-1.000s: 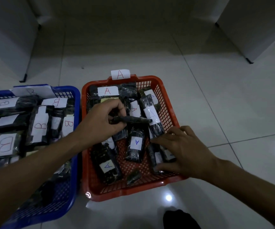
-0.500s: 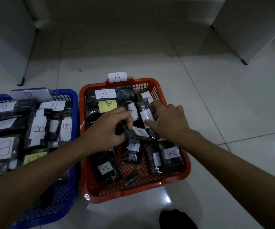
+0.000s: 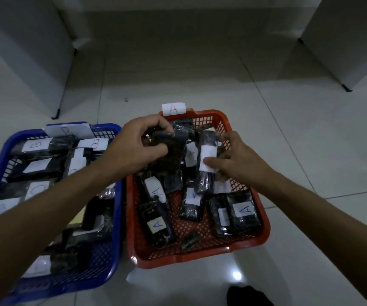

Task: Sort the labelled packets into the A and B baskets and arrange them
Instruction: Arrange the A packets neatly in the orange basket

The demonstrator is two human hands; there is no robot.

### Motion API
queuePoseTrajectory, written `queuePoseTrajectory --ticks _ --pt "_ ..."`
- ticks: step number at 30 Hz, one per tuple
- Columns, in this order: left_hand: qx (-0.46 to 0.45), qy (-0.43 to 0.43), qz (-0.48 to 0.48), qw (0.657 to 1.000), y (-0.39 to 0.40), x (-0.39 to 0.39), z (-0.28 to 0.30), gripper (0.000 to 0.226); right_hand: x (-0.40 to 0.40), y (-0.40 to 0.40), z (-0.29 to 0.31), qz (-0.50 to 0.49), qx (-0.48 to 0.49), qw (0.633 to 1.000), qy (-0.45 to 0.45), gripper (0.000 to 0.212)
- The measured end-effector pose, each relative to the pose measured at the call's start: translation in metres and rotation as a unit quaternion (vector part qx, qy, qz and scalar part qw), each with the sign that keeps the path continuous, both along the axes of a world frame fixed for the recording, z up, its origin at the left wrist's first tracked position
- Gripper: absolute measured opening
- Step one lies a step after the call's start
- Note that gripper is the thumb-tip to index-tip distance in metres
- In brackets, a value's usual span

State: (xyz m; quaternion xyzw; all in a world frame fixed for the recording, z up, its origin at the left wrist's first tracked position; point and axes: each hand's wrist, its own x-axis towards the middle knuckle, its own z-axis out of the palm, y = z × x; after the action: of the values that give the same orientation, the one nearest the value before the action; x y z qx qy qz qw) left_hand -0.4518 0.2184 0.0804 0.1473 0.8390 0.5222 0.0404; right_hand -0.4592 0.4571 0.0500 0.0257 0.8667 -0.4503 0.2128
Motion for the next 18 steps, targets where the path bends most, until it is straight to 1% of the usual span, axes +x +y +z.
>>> queuePoseTrajectory --ticks 1,2,5,6,8,10,14,16,18 --pt "0.014 -0.001 0.007 1.0 -0.003 0.0 0.004 0.018 0.003 -0.003 0.001 0.007 -0.034 0.999 -0.034 0.062" --pt "0.022 -0.005 0.013 1.0 -0.007 0.0 0.007 0.018 0.007 -0.007 0.002 0.028 -0.043 0.997 -0.054 0.066" --pt "0.031 -0.051 0.032 0.998 -0.011 0.004 0.005 0.017 0.023 -0.02 -0.002 0.116 0.015 0.99 -0.08 0.083" --pt "0.031 -0.067 0.038 0.997 -0.01 0.005 0.002 0.018 0.029 -0.025 -0.005 0.138 0.041 0.986 -0.088 0.086" --pt "0.024 -0.088 0.043 0.995 -0.008 0.006 -0.003 0.023 0.035 -0.032 -0.011 0.169 0.088 0.978 -0.087 0.079" --pt "0.005 -0.096 0.034 0.995 -0.004 0.008 -0.008 0.026 0.038 -0.032 -0.014 0.17 0.105 0.978 -0.055 0.067" --pt "-0.023 -0.072 0.021 0.997 0.006 0.004 -0.01 0.025 0.024 -0.009 -0.009 0.118 0.177 0.971 0.108 0.051" --pt "-0.028 -0.07 0.024 0.997 0.01 -0.002 -0.011 0.025 0.015 0.005 -0.003 0.114 0.156 0.973 0.129 0.051" --pt "-0.033 -0.081 0.013 0.996 0.015 -0.008 -0.014 0.024 0.01 0.012 0.003 0.146 0.086 0.98 0.105 0.054"
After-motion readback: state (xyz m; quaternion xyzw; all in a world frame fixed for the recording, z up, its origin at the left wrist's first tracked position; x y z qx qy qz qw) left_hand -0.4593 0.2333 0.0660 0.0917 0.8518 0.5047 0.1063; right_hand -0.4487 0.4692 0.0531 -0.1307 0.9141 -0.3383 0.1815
